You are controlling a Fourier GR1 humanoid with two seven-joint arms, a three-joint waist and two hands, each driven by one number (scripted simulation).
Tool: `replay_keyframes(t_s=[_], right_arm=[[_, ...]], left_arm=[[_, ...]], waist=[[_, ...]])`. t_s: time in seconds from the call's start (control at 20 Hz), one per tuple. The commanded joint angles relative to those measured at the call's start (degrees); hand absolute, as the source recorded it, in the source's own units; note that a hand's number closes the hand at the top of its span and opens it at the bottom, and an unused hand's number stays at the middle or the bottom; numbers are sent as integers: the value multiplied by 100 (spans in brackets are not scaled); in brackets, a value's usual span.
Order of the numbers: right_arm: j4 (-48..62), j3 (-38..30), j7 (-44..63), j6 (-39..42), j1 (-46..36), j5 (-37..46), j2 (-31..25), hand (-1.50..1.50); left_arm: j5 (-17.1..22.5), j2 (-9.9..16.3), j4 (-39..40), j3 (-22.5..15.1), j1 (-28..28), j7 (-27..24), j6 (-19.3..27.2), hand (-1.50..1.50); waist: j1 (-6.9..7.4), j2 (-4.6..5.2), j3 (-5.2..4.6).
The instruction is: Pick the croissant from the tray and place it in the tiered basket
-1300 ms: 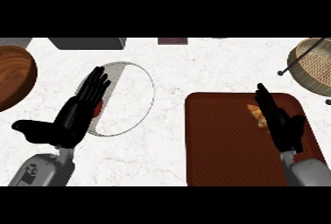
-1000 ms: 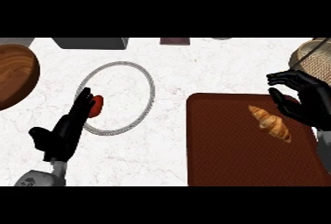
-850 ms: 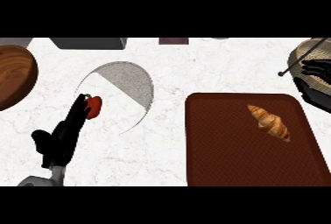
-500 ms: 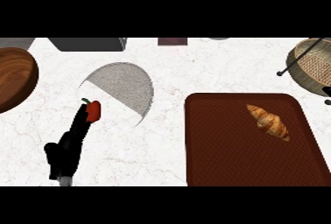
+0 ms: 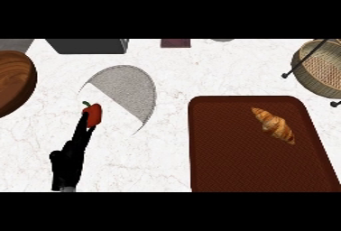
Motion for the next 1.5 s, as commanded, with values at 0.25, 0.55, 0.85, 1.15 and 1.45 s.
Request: replay_keyframes(t_s=[0.25, 0.55, 0.85, 1.15, 1.45], right_arm=[[-1294, 835, 1019, -398, 174, 1668, -900, -150], [-2511, 1024, 2147, -1230, 511, 2251, -382, -150], [-2419, 1405, 2631, -1289, 156, 3193, -9, -150], [-2265, 2055, 3541, -901, -210, 4008, 205, -150], [-2467, 1984, 3952, -473, -276, 4188, 745, -150]], left_arm=[[-51, -173, 311, -5, 91, 249, 133, 0], [-182, -330, 577, -27, 112, 59, 57, 0], [-103, -291, 816, 161, 50, -170, -284, 0], [-144, -215, 335, 202, -37, 354, -211, 0], [-343, -489, 489, 190, 187, 72, -126, 0]], waist=[[-28, 41, -49], [-30, 41, -44], [45, 61, -41], [123, 68, -39], [69, 56, -39]])
